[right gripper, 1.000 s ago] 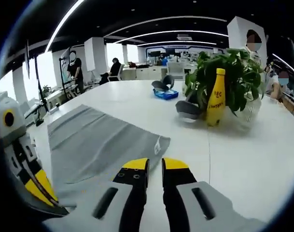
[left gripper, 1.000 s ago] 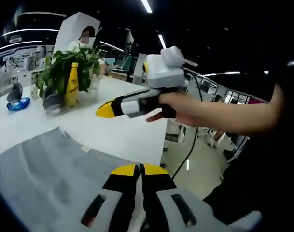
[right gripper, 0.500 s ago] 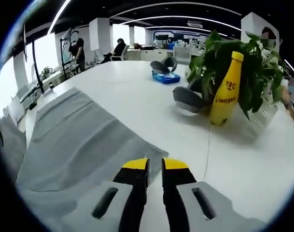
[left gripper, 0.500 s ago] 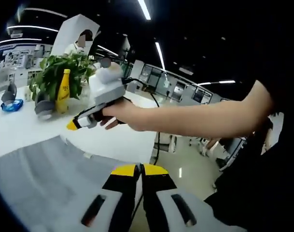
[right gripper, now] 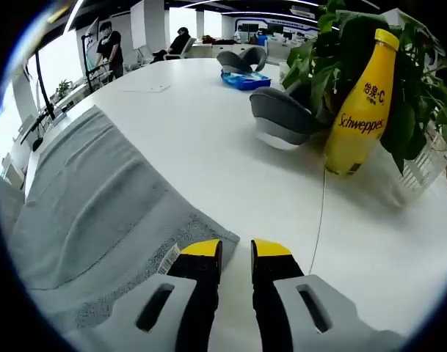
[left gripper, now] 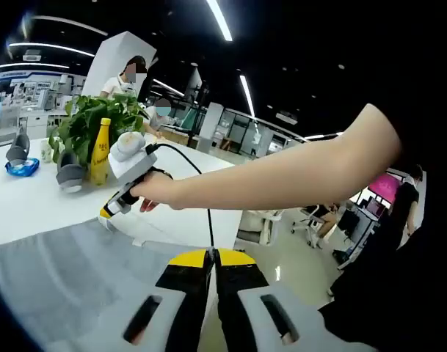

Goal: Fold the towel on the table until its edges align and the towel forms a compact rectangular stack.

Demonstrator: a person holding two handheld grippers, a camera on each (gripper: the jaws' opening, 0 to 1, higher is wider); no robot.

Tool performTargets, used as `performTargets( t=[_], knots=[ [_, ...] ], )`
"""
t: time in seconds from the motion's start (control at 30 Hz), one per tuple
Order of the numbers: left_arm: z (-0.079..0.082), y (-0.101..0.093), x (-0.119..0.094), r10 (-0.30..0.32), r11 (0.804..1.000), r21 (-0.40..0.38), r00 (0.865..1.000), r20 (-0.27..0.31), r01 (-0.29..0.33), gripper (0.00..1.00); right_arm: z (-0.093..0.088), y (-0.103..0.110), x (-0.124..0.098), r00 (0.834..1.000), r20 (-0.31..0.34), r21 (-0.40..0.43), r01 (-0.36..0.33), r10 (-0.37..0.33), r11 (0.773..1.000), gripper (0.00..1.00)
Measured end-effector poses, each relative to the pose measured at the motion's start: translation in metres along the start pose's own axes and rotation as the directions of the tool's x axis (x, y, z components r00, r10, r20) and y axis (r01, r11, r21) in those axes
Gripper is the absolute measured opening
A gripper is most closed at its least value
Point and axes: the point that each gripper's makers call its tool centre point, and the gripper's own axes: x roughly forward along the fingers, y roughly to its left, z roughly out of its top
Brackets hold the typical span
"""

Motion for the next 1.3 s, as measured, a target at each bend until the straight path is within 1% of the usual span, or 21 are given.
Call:
performTargets(
  t=[0.1, 0.17, 0.27, 0.43, 0.5, 0.53, 0.57, 0.6, 0.67, 0.73, 0.8, 0.83, 0.9, 0.93, 0.97, 1.0, 1.07, 1.1, 1.13, 1.2, 1.3],
  knots=[
    [0.000, 0.000, 0.000, 0.001, 1.000, 0.005, 1.000, 0.002, -0.001, 0.03, -0.004, 0.003, 0.006, 1.000, -0.026, -0.022, -0.005, 0.005, 1.000, 0.06],
    [0.001, 0.000, 0.000, -0.005, 1.000, 0.008, 1.000, 0.003, 0.005, 0.03, -0.001, 0.000, 0.005, 1.000, -0.011, -0.028, 0.008, -0.008, 1.000, 0.06],
    [0.001, -0.003, 0.001, -0.012, 1.000, 0.020, 1.000, 0.003, 0.012, 0.03, 0.000, -0.003, 0.006, 1.000, 0.002, 0.024, 0.004, -0.004, 1.000, 0.05],
    [0.005, -0.007, 0.006, -0.017, 0.998, 0.060, 1.000, 0.002, 0.017, 0.03, 0.003, -0.010, 0.007, 1.000, 0.009, 0.061, -0.016, 0.015, 0.998, 0.02],
    [0.004, -0.005, 0.009, -0.015, 0.998, 0.064, 1.000, -0.006, 0.016, 0.03, 0.012, -0.012, 0.008, 0.998, 0.061, 0.138, -0.033, 0.025, 0.990, 0.00],
    [0.001, -0.003, 0.011, -0.011, 0.998, 0.062, 1.000, -0.029, 0.013, 0.03, 0.022, -0.017, 0.006, 0.993, 0.120, 0.174, -0.039, 0.018, 0.984, 0.00],
    [0.000, -0.002, 0.012, -0.009, 0.998, 0.058, 0.999, -0.048, 0.012, 0.03, 0.028, -0.019, 0.004, 0.989, 0.147, 0.199, -0.044, 0.015, 0.979, 0.00],
    [0.002, -0.003, 0.014, -0.017, 0.997, 0.081, 0.998, -0.057, 0.021, 0.03, 0.037, -0.020, -0.001, 0.984, 0.179, 0.228, -0.059, 0.018, 0.972, 0.00],
    [0.015, -0.004, 0.016, -0.018, 0.990, 0.143, 0.999, -0.034, 0.022, 0.03, 0.054, -0.026, -0.009, 0.974, 0.228, 0.233, -0.058, 0.003, 0.971, 0.00],
    [0.026, -0.004, 0.015, -0.014, 0.989, 0.147, 1.000, -0.012, 0.016, 0.03, 0.078, -0.032, -0.021, 0.958, 0.287, 0.227, -0.052, -0.016, 0.972, 0.00],
    [0.039, -0.005, 0.013, -0.009, 0.990, 0.141, 1.000, 0.020, 0.006, 0.03, 0.106, -0.032, -0.038, 0.928, 0.371, 0.233, -0.073, -0.020, 0.970, 0.00],
    [0.046, -0.007, 0.012, -0.013, 0.990, 0.140, 0.999, 0.039, 0.007, 0.03, 0.121, -0.031, -0.048, 0.909, 0.416, 0.236, -0.094, -0.013, 0.967, 0.00],
    [0.054, -0.011, 0.010, -0.015, 0.988, 0.155, 0.998, 0.062, 0.005, 0.03, 0.139, -0.030, -0.064, 0.892, 0.452, 0.219, -0.099, -0.011, 0.971, 0.00],
    [0.059, -0.012, 0.010, -0.015, 0.986, 0.168, 0.997, 0.076, 0.002, 0.03, 0.141, -0.029, -0.065, 0.892, 0.452, 0.213, -0.096, -0.010, 0.972, 0.00],
    [0.065, -0.014, 0.008, -0.015, 0.986, 0.169, 0.995, 0.095, -0.001, 0.03, 0.151, -0.029, -0.071, 0.888, 0.459, 0.187, -0.088, -0.008, 0.978, 0.00],
    [0.071, -0.014, 0.007, -0.013, 0.990, 0.144, 0.994, 0.109, -0.003, 0.03, 0.156, -0.028, -0.075, 0.884, 0.467, 0.171, -0.083, -0.006, 0.982, 0.00],
    [0.087, -0.015, 0.004, 0.000, 0.992, 0.122, 0.990, 0.144, -0.018, 0.03, 0.175, -0.026, -0.087, 0.855, 0.518, 0.153, -0.081, -0.011, 0.985, 0.00],
    [0.094, -0.016, 0.002, 0.000, 0.991, 0.130, 0.987, 0.159, -0.021, 0.03, 0.181, -0.025, -0.092, 0.840, 0.543, 0.175, -0.094, -0.016, 0.980, 0.00],
    [0.104, -0.019, -0.001, -0.005, 0.988, 0.151, 0.983, 0.185, -0.024, 0.03, 0.191, -0.022, -0.100, 0.816, 0.578, 0.210, -0.137, -0.010, 0.968, 0.00],
    [0.111, -0.022, -0.004, -0.001, 0.985, 0.169, 0.980, 0.200, -0.033, 0.03, 0.203, -0.018, -0.108, 0.786, 0.618, 0.241, -0.186, -0.003, 0.953, 0.00],
    [0.115, -0.023, -0.010, 0.018, 0.981, 0.184, 0.977, 0.212, -0.058, 0.03, 0.212, -0.013, -0.112, 0.772, 0.635, 0.245, -0.208, 0.005, 0.947, 0.00]
  ],
)
